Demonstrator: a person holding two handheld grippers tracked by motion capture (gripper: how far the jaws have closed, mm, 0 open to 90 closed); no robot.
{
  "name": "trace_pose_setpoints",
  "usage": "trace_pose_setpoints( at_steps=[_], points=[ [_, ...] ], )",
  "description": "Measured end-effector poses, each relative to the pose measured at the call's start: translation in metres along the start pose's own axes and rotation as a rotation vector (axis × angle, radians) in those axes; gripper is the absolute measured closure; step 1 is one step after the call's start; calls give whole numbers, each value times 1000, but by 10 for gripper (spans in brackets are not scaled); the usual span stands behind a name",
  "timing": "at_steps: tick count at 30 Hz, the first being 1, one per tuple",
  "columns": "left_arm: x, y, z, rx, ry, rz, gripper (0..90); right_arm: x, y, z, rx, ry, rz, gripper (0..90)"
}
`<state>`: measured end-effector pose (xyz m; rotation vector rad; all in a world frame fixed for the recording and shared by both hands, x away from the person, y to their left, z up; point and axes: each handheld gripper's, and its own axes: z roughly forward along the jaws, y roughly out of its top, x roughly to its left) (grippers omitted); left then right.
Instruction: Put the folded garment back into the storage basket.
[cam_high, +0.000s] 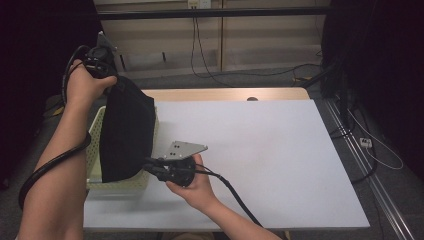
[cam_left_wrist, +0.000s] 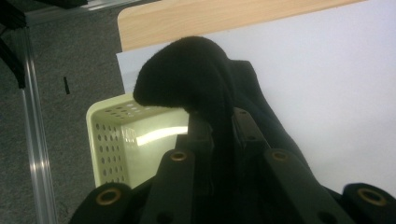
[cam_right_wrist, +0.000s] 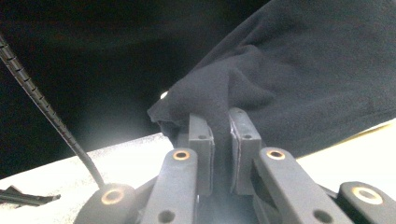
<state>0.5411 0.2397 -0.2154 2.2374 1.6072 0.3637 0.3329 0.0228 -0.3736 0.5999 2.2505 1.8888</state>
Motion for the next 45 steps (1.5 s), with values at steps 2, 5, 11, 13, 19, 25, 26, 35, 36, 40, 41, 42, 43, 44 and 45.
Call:
trace_pose_setpoints(
  at_steps=[2, 5, 11, 13, 19, 25, 26, 35, 36, 40, 41, 42, 43, 44, 45],
  points=[
    [1, 0, 0, -3, 2, 2, 804, 0, 0, 1, -2, 0, -3, 822],
    [4, -1, 0, -3, 3, -2, 804, -1, -1, 2, 1, -1, -2, 822],
    [6, -4, 3, -3, 6, -7, 804, -1, -2, 4, 3, -3, 1, 822],
    [7, -5, 4, -4, 4, -9, 804, -1, -3, 6, 6, -2, 1, 821],
    [8, -6, 9, 2, 4, -6, 804, -2, -5, 8, 10, -2, 1, 821],
    [10, -8, 12, 5, 9, -15, 804, -2, -6, 9, 15, -5, 2, 821],
    [11, -9, 13, 6, 12, -14, 803, -2, -6, 10, 14, -4, 3, 821],
    [12, -11, 19, 7, 12, -27, 804, -2, -9, 14, 28, -3, 9, 821],
    [13, -11, 19, 8, 9, -27, 804, -3, -9, 15, 28, -2, 10, 821],
    [15, -12, 22, 12, 14, -35, 804, -3, -10, 16, 34, -6, 8, 821],
    [15, -13, 22, 15, 11, -39, 804, -3, -10, 16, 37, -6, 7, 821],
    [16, -13, 23, 15, 10, -40, 804, -3, -10, 16, 39, -7, 8, 821],
    [16, -14, 24, 12, 16, -35, 803, -3, -10, 16, 38, -8, 8, 822],
    [16, -14, 24, 15, 12, -33, 804, -3, -11, 17, 37, -7, 4, 821],
    [16, -14, 24, 16, 15, -32, 804, -3, -11, 17, 36, -6, 4, 821]
  ],
)
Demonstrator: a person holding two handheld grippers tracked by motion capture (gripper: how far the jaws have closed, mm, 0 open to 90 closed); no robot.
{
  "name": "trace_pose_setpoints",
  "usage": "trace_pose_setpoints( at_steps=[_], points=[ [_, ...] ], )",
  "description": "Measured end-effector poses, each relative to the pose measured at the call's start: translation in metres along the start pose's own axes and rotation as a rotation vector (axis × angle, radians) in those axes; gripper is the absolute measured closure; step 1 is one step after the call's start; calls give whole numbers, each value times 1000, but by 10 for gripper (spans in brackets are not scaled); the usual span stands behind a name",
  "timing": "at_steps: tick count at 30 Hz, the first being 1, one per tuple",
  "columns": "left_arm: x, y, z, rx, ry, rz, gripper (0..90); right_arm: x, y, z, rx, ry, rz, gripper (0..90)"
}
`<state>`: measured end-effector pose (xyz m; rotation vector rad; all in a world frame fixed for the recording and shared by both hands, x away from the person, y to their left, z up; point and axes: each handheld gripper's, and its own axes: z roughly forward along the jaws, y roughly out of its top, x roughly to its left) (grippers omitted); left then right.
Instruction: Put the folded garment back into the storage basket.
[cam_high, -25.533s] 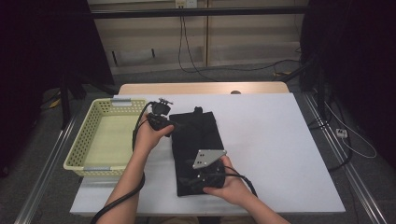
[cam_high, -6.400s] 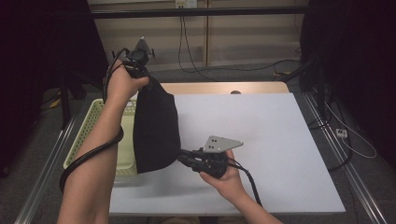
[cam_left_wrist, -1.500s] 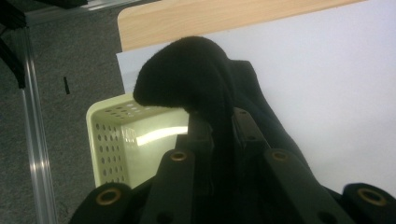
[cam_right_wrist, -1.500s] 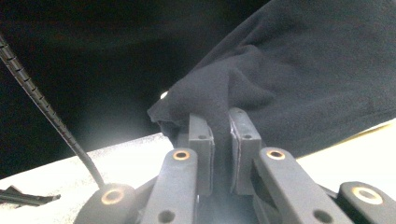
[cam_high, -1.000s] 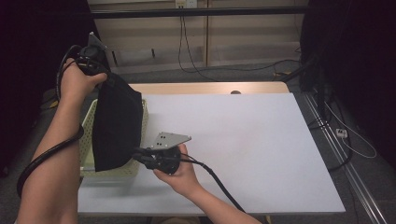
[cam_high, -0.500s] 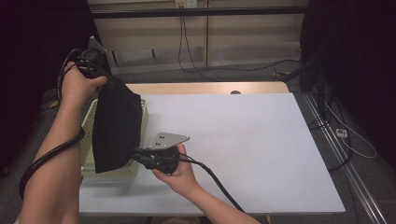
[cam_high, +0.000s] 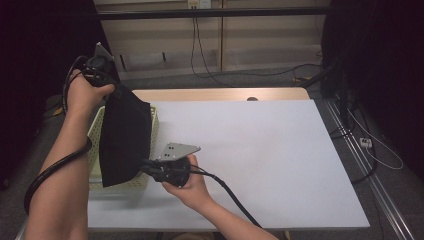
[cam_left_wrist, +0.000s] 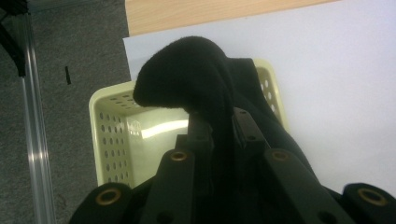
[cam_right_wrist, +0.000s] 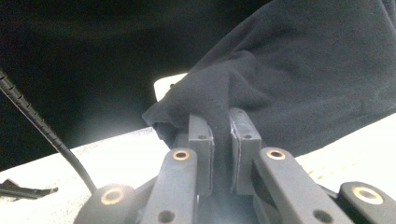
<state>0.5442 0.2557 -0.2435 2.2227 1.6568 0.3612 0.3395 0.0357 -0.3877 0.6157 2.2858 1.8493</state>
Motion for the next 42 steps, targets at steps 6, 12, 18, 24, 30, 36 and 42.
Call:
trace_pose_setpoints(
  at_steps=[6, 12, 18, 24, 30, 36, 42],
  points=[
    [3, -2, 4, -16, 4, 3, 804, 0, -1, 2, 10, 3, 1, 820],
    [5, -6, 10, -30, 3, 3, 804, 1, -3, 5, 14, 11, 6, 819],
    [9, -8, 12, -41, 12, 3, 803, 2, -3, 8, 11, 10, 10, 815],
    [10, -9, 14, -56, 13, -1, 803, 3, -3, 11, 14, 11, 10, 812],
    [9, -8, 16, -61, 12, 2, 803, 1, -3, 12, 16, 8, 15, 812],
    [7, -7, 19, -57, 9, 3, 803, -1, -5, 14, 15, 2, 18, 813],
    [6, -6, 22, -53, 16, 4, 801, -2, -7, 17, 20, 1, 22, 811]
  ],
)
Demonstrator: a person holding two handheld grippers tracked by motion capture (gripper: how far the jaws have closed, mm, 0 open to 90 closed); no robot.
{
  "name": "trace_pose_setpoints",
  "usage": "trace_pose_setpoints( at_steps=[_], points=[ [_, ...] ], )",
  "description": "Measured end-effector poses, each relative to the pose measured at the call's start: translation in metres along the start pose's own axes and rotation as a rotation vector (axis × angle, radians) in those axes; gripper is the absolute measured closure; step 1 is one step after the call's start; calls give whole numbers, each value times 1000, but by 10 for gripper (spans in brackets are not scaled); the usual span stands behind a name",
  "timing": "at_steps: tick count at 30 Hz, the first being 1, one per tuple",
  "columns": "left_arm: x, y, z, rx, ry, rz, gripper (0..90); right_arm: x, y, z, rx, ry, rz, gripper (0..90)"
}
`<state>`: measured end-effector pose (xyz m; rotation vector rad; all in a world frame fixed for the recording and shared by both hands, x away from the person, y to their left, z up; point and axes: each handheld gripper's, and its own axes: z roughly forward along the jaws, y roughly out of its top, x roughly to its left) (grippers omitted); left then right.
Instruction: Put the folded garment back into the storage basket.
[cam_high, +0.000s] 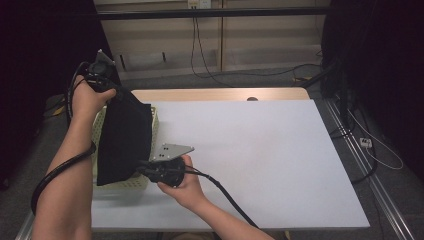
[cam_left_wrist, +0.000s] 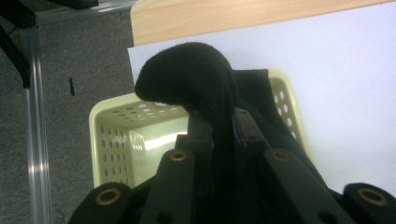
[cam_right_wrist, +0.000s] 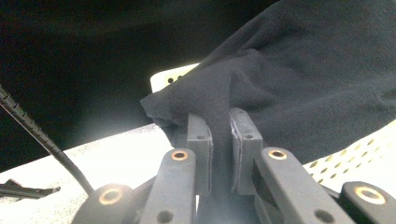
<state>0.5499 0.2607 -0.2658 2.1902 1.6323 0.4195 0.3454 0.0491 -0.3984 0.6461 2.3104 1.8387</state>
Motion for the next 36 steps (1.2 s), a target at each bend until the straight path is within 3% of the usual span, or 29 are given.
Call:
trace_pose_setpoints(
  at_steps=[27, 36],
  points=[
    [8, -10, 14, -8, 14, -2, 798, -5, -5, 8, 25, -16, 10, 772],
    [16, -18, 28, -14, 7, -12, 798, -4, -7, 14, 32, -12, 3, 729]
  ],
)
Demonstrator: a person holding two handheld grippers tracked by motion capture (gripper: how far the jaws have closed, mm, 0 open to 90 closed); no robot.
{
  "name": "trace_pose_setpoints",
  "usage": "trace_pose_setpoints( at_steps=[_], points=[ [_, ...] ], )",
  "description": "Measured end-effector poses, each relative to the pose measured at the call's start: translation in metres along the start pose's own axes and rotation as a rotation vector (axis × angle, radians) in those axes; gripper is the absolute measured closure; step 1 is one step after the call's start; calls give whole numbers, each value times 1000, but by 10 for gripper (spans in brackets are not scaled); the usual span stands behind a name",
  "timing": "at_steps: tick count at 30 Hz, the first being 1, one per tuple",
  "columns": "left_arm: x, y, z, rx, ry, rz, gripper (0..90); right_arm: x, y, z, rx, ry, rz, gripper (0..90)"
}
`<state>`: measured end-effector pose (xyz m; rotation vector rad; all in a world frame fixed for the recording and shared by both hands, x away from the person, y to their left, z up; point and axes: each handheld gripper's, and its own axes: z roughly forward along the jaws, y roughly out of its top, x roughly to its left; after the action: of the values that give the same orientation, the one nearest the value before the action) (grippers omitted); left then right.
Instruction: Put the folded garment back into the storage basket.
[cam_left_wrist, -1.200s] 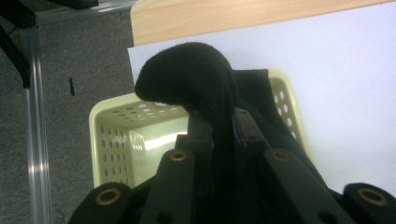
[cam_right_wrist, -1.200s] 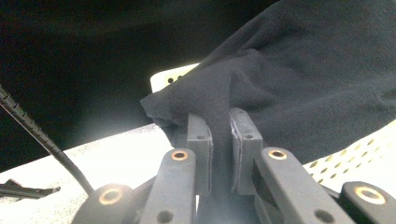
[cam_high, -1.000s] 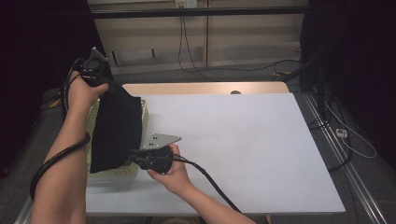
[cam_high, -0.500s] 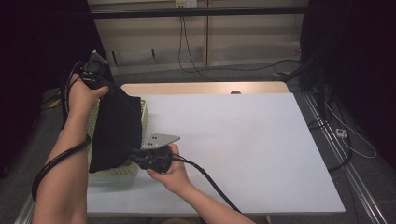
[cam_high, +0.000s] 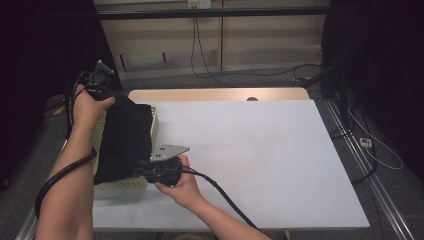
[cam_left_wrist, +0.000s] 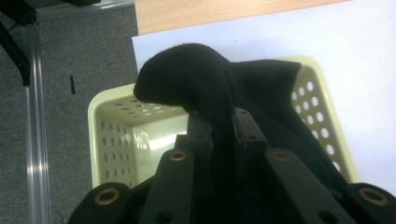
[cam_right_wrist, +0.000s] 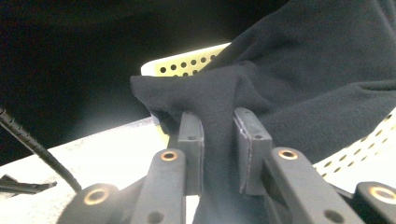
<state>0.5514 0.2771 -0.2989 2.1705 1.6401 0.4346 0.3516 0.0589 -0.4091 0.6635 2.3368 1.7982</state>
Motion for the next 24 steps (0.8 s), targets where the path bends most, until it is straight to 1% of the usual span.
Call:
trace_pose_setpoints(
  at_steps=[1, 2, 3, 4, 5, 7, 9, 10, 11, 12, 13, 14, 16, 17, 18, 21, 24],
  points=[
    [1, -1, 2, -5, -1, -3, 794, 0, 0, 1, 1, -3, -2, 703],
    [3, -3, 5, -24, -2, -16, 780, 0, 0, 2, 1, -4, -10, 665],
    [5, -5, 9, -42, 5, -21, 722, 0, 0, 2, 2, -6, -16, 593],
    [8, -8, 13, -43, 10, -32, 587, 0, 0, 3, 4, -8, -21, 501],
    [10, -10, 17, -32, 7, -26, 489, 1, 0, 3, 3, -19, -29, 437],
    [12, -15, 23, -5, 15, -13, 422, 1, 1, 1, 7, -29, -39, 345],
    [13, -19, 25, -14, -3, -14, 367, 1, 3, -3, 18, -17, -59, 294],
    [14, -20, 25, -22, -15, -22, 344, 1, 3, -6, 21, -21, -70, 281],
    [14, -21, 25, -14, -21, -26, 336, 1, 4, -9, 24, -30, -79, 278],
    [14, -22, 25, -7, -24, -22, 336, 0, 4, -12, 22, -35, -80, 273],
    [13, -23, 24, -3, -22, -18, 331, -2, 5, -14, 21, -40, -72, 266],
    [13, -24, 24, -5, -29, -16, 322, -4, 4, -17, 23, -45, -69, 263],
    [13, -26, 23, -8, -51, -16, 305, -8, 3, -24, 31, -54, -59, 256],
    [12, -27, 22, -6, -49, -13, 305, -9, 3, -27, 36, -61, -59, 255],
    [11, -28, 21, -2, -47, 2, 305, -12, 2, -31, 37, -69, -66, 255],
    [7, -33, 22, 0, -58, 10, 307, -19, -1, -44, 43, -96, -63, 252],
    [6, -39, 24, 15, -65, 16, 310, -28, -4, -56, 62, -122, -61, 249]
  ],
)
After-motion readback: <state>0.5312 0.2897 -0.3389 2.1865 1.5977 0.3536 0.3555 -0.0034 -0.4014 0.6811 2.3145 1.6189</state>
